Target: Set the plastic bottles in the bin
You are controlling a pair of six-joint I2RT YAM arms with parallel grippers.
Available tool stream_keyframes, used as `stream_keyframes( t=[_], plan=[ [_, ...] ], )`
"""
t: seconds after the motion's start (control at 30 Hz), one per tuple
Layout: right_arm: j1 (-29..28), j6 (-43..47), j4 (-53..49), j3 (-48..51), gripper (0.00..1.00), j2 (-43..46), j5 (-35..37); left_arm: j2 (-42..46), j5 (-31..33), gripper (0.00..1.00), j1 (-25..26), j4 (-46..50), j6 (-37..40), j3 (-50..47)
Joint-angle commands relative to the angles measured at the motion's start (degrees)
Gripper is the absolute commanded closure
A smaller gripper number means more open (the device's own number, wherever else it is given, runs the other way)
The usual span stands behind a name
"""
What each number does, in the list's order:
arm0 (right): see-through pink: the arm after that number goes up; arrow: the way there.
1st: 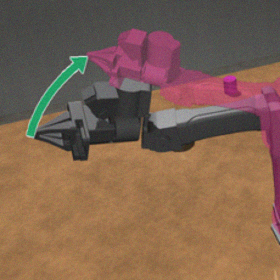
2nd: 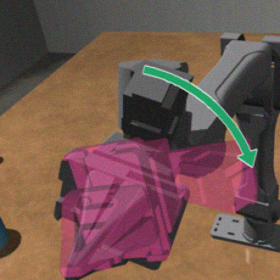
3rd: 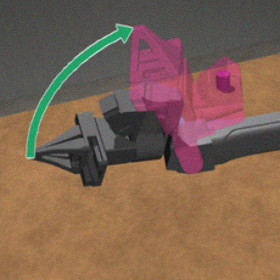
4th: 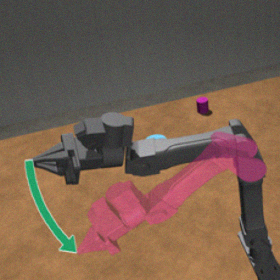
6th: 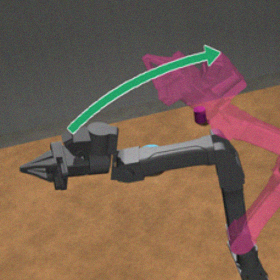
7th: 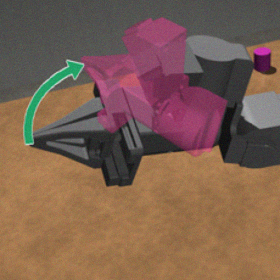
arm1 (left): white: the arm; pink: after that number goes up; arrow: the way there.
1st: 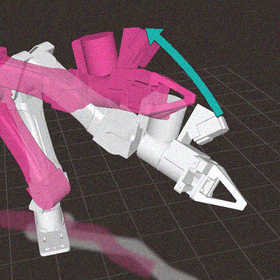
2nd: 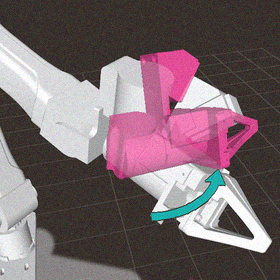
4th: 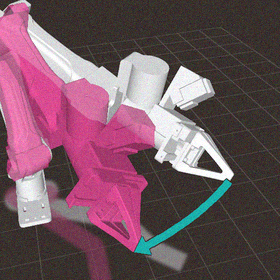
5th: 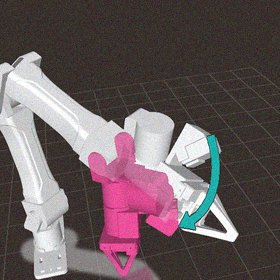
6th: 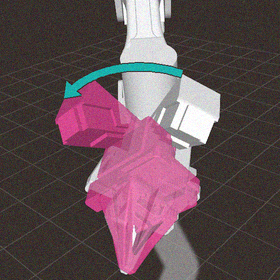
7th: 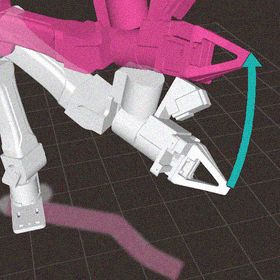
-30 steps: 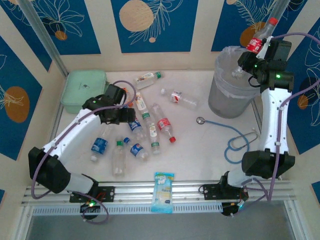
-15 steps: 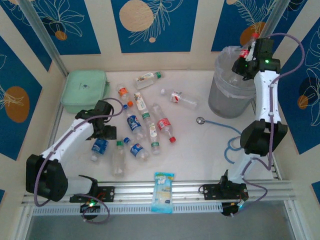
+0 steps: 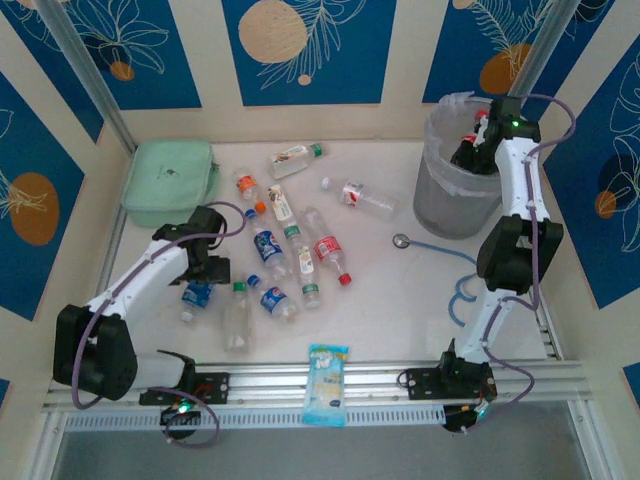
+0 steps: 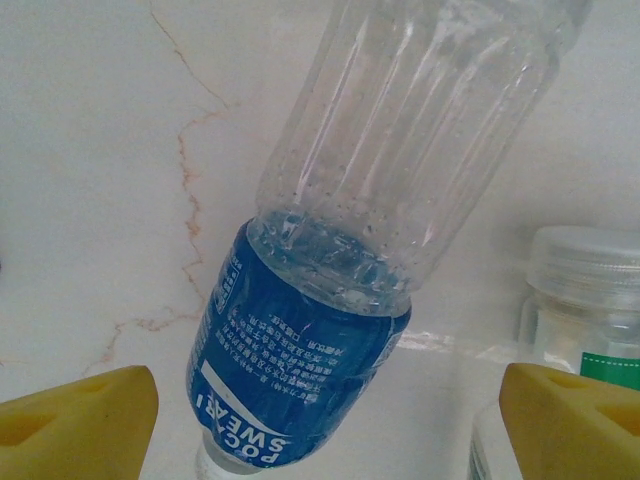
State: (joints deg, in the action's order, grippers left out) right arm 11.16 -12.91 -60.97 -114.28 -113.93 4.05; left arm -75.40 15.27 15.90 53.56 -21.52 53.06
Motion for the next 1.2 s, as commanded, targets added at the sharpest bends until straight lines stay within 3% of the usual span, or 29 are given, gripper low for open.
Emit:
stream_keyframes(
  t=[0.0, 0.27, 0.43, 0.67, 0.8, 0.9, 1.03, 1.17],
  plan=[
    [0.07, -0.30, -3.05, 1.55, 0.78, -2.20, -5.05, 0.23, -1.33, 0.12, -0.61, 0.89, -0.54, -1.23],
    [-0.86, -1.60, -0.12, 7.20, 0.67, -4.45, -6.20, 3.06, -5.03, 0.12, -1.30, 0.10, -1.68, -2.43],
    [-1.56, -2.18, 0.46, 8.91, 0.50, -3.70, -6.13, 4.67, -7.58, 0.09, -2.34, 0.44, -1.68, -1.36],
    [-1.75, -1.33, -4.53, 1.67, 0.24, -0.96, -4.70, 5.26, -7.39, 0.00, -3.59, 2.43, -1.50, 0.99],
    [-1.50, -1.19, -7.76, -2.00, 0.08, 1.62, -3.70, 6.13, -13.20, 0.00, -6.78, -0.10, -3.13, -1.03],
    [-1.23, -1.47, -9.13, -3.45, 0.06, 4.12, -4.22, 8.39, -14.32, 0.00, -9.24, -2.49, -5.10, -3.37],
    [-0.55, -1.81, -9.65, -4.09, 0.05, 8.03, -5.34, 8.11, -10.61, 0.00, -9.57, -0.50, -4.41, -3.31],
    [1.00, -4.86, -8.73, -4.31, 0.05, 11.87, -11.65, 7.39, -8.75, 0.00, -9.61, -1.91, -4.30, -5.33]
  ],
)
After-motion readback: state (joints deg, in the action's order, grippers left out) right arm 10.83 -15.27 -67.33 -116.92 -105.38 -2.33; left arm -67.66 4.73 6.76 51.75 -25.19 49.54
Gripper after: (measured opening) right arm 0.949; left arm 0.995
